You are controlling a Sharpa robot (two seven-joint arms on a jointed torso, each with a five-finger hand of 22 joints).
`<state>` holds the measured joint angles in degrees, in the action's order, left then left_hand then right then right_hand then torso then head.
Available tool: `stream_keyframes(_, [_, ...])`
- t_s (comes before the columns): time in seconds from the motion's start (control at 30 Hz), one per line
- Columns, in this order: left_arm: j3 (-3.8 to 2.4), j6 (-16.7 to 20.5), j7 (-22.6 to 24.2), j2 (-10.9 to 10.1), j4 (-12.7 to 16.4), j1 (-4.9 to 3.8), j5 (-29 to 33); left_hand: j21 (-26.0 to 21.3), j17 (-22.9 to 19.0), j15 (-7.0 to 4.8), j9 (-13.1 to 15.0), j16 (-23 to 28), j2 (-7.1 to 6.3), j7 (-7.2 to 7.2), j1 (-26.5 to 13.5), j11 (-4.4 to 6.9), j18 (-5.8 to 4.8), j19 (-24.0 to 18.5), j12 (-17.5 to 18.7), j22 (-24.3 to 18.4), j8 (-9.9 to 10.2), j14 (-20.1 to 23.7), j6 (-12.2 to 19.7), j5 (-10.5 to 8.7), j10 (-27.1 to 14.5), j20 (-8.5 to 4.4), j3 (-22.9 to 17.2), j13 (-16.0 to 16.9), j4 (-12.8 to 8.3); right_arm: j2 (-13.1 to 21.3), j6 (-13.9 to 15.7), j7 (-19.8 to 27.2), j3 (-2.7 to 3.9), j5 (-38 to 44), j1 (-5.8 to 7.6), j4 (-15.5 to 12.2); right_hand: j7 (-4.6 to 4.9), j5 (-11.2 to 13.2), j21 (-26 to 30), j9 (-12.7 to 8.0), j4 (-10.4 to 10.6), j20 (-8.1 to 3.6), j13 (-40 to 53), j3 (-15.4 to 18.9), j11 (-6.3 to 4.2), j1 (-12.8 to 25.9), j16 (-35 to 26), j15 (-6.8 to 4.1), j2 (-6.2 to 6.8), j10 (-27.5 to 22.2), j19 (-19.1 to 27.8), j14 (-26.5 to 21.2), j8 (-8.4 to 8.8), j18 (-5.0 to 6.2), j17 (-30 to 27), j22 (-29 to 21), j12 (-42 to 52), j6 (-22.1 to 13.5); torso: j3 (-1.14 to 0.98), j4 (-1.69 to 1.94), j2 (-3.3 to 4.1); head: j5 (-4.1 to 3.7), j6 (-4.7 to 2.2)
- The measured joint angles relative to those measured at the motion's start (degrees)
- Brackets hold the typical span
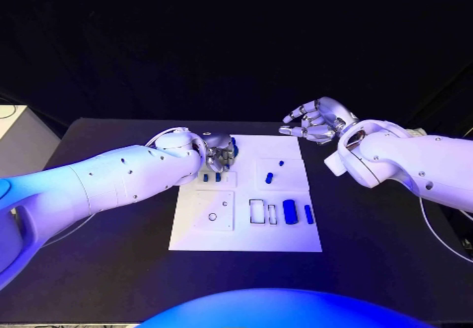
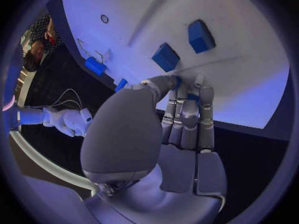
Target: Assemble the parts on the task board
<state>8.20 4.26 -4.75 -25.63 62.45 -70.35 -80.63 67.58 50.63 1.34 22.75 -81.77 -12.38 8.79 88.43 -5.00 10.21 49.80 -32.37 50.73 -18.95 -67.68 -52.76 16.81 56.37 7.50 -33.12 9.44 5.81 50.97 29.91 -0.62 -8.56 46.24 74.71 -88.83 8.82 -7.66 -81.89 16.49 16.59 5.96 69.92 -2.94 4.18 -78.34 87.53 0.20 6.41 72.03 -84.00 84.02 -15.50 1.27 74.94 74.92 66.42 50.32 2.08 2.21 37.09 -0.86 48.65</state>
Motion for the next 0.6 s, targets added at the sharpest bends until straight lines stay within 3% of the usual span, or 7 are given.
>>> stream_keyframes(0.33, [-0.16,1.64,0.54,-1.32,1.44,0.33,0.65,1.44,1.35,0.54,0.0,0.0,0.34,0.54,-0.09,-0.85,0.0,0.57,1.17,1.75,0.32,-1.16,-0.48,0.0,0.91,0.08,-0.57,-0.45,-1.34,0.02,0.01,0.04,-0.01,0.0,0.01,-0.04,0.0,0.0,0.0,0.0,0.0,0.0,0.0,0.0,0.0,0.0,0.0,0.0,0.0,0.0,0.0,0.0,0.0,0.0,0.0,-0.01,0.0,0.0,0.02,0.04,-0.04,-0.05,-0.31])
stream_keyframes(0.53, [-2.65,2.11,0.68,-4.16,4.75,0.27,3.53,1.66,1.76,0.6,0.02,-0.22,0.78,0.52,-0.53,-1.05,0.0,1.09,1.6,2.3,0.53,-1.65,-0.91,0.0,1.11,0.18,-0.57,-0.44,-1.34,0.07,0.01,0.06,-0.02,0.0,0.01,-0.04,0.0,0.0,0.0,0.0,0.0,0.0,0.0,0.0,0.0,0.0,0.0,0.0,0.0,0.0,0.0,0.0,0.0,0.0,-0.01,-0.01,0.0,0.0,0.03,0.08,-0.1,-0.01,-0.47])
stream_keyframes(0.6, [-3.21,2.17,0.68,-5.0,5.61,0.09,4.48,1.89,1.85,0.41,0.06,-0.22,0.77,0.52,-0.53,-1.05,0.0,1.21,1.6,2.42,0.53,-1.84,-0.91,0.0,1.11,0.3,-0.57,-0.43,-1.34,0.1,0.01,0.06,-0.02,0.0,0.0,-0.04,0.0,0.0,0.0,0.04,0.0,0.0,0.0,0.0,0.0,0.0,0.0,0.0,0.0,0.0,0.0,0.0,0.0,0.0,-0.01,-0.01,0.0,0.0,0.03,0.11,-0.11,0.0,-0.49])
